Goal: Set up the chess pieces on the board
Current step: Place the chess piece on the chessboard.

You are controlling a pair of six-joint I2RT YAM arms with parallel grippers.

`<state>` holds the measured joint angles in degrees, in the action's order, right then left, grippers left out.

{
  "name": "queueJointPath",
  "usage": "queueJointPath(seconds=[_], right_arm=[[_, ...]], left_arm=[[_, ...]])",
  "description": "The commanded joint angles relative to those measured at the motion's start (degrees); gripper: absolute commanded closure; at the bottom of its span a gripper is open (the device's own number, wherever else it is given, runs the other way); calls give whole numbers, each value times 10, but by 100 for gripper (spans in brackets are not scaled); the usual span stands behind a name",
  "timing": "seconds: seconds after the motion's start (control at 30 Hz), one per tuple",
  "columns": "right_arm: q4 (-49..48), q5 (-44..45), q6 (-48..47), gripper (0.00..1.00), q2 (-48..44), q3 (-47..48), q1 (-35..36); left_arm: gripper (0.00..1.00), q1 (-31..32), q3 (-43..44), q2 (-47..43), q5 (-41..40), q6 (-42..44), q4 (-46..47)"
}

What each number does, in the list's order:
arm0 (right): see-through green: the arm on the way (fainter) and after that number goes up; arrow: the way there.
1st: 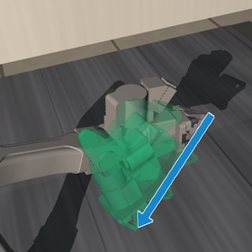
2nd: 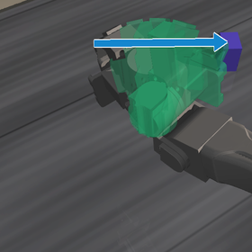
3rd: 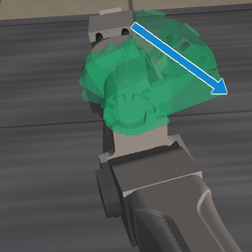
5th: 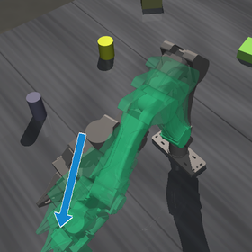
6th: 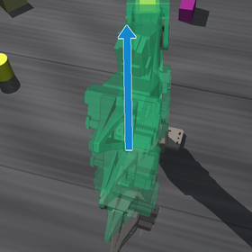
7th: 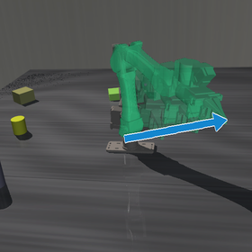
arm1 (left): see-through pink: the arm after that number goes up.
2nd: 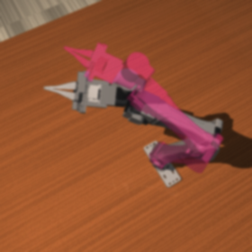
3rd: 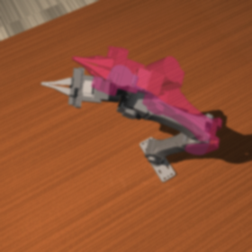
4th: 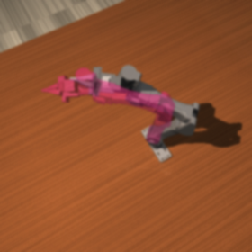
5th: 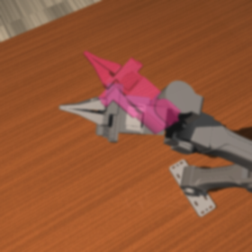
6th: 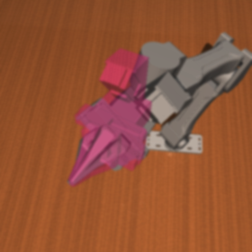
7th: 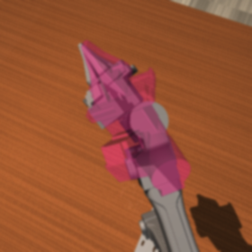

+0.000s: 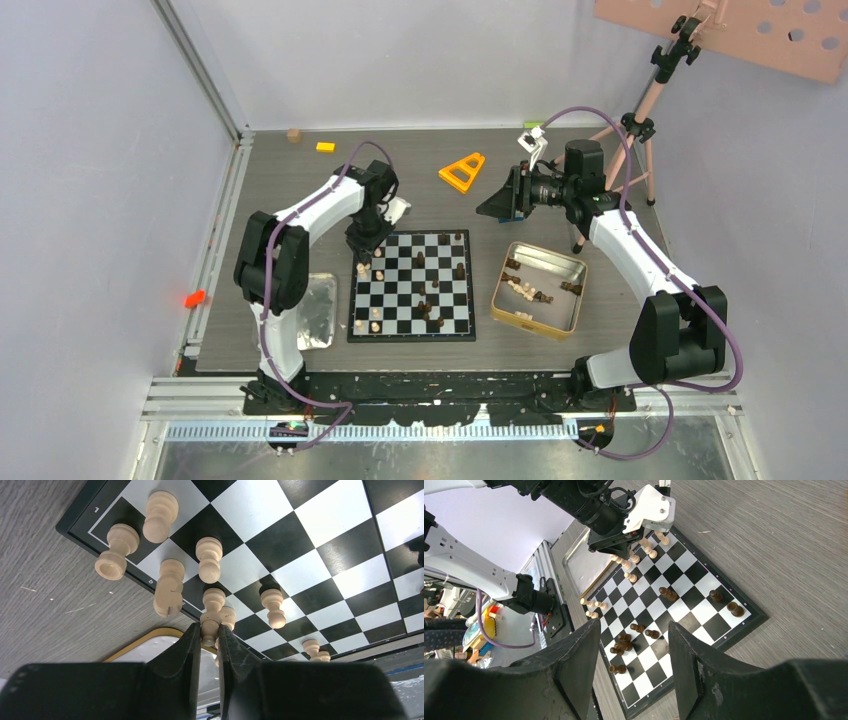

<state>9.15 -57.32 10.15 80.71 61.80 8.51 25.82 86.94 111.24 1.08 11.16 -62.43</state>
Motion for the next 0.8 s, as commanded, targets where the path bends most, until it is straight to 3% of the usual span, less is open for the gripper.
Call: queueJointPath(seconds=[0.0, 0.57, 0.77], right_arm=[[-2, -9, -13, 42, -16, 3, -2], [1, -12, -16, 42, -12, 3, -2], [5, -11, -18, 42, -11, 5, -3]], left_arm=[[100, 1, 0, -9, -6, 1, 19], [99, 1, -3, -9, -19, -1, 23], [85, 3, -5, -13, -22, -1, 25]])
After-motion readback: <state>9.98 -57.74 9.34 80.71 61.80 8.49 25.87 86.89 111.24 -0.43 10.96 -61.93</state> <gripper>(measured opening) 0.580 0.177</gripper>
